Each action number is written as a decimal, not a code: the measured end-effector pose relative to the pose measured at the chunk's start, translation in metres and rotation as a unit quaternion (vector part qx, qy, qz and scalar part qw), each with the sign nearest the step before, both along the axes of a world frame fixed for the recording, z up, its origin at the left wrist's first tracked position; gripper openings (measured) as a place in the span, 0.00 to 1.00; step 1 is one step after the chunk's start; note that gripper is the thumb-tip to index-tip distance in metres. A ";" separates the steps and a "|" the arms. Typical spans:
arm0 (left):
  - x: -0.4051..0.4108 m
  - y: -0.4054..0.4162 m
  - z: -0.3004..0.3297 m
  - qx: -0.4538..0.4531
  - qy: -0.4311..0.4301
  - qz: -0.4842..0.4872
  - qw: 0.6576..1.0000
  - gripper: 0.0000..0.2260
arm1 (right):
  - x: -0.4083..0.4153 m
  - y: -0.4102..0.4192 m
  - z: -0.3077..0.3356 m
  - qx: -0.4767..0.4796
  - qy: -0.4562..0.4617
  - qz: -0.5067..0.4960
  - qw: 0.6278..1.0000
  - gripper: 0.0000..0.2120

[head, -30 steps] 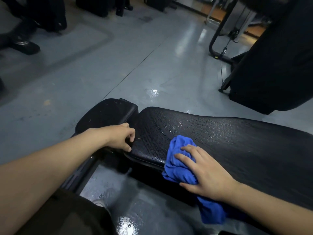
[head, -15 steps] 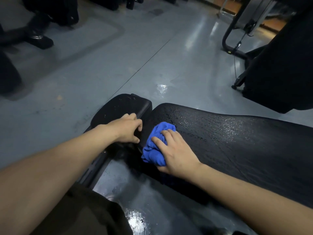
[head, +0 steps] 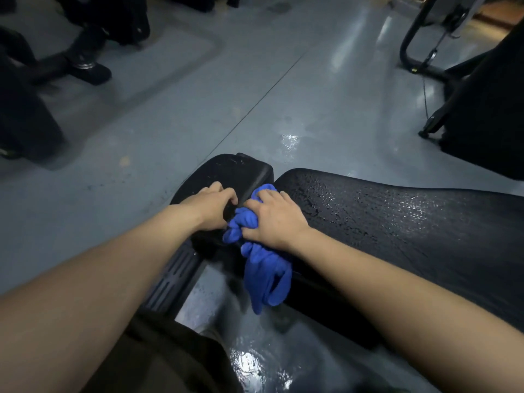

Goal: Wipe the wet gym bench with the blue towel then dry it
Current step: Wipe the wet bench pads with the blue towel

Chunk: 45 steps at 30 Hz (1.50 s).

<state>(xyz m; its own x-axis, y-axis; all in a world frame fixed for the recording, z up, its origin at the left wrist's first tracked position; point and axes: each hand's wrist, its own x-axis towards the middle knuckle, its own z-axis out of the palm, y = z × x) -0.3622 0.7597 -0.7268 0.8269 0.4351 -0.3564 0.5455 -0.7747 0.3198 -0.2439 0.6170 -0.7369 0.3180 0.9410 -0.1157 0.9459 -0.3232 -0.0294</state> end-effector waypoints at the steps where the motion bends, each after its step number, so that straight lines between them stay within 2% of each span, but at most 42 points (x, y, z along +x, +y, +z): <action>1: -0.001 0.000 -0.001 -0.001 -0.002 0.000 1.000 0.25 | 0.013 0.005 0.004 -0.008 0.008 -0.014 1.000 0.29; 5: 0.002 0.000 0.000 -0.002 0.013 0.004 1.000 0.24 | 0.071 0.022 0.013 -0.027 0.008 -0.069 0.997 0.30; 11: 0.018 -0.009 0.007 0.015 0.045 0.020 0.999 0.13 | 0.117 0.033 0.016 -0.024 0.027 -0.174 0.984 0.29; 15: 0.023 -0.011 0.012 0.027 0.058 0.017 0.998 0.14 | 0.100 0.018 0.011 -0.020 -0.022 -0.094 0.995 0.33; 18: 0.022 -0.008 0.012 0.028 0.063 0.009 0.998 0.13 | 0.075 -0.005 0.013 -0.001 0.009 -0.013 1.000 0.42; 24: 0.018 -0.014 0.015 0.040 0.056 0.008 0.998 0.13 | 0.029 -0.063 0.012 -0.005 0.039 0.126 0.991 0.35; 30: 0.019 -0.018 0.017 0.054 0.060 0.001 0.997 0.14 | 0.029 -0.077 0.014 0.033 0.074 0.185 0.979 0.30; 32: 0.021 -0.017 0.019 0.064 0.070 -0.003 0.995 0.14 | 0.037 -0.064 0.013 0.030 0.085 0.175 0.980 0.29; 36: 0.028 -0.016 0.018 0.100 0.084 -0.011 0.991 0.12 | 0.063 -0.032 0.008 0.013 0.073 0.111 0.991 0.34; 41: 0.032 -0.011 0.014 0.105 0.089 -0.010 0.990 0.10 | 0.101 0.004 0.010 0.007 0.035 0.017 0.999 0.32; 45: 0.036 -0.009 0.014 0.107 0.093 -0.019 0.990 0.09 | 0.126 0.014 0.011 -0.001 0.054 -0.082 0.995 0.32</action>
<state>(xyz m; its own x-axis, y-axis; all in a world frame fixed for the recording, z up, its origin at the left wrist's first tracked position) -0.3262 0.7509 -0.7125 0.7726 0.4870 -0.4073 0.5488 -0.8349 0.0427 -0.1182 0.6306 -0.7261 0.4527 0.8775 -0.1583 0.8720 -0.4728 -0.1272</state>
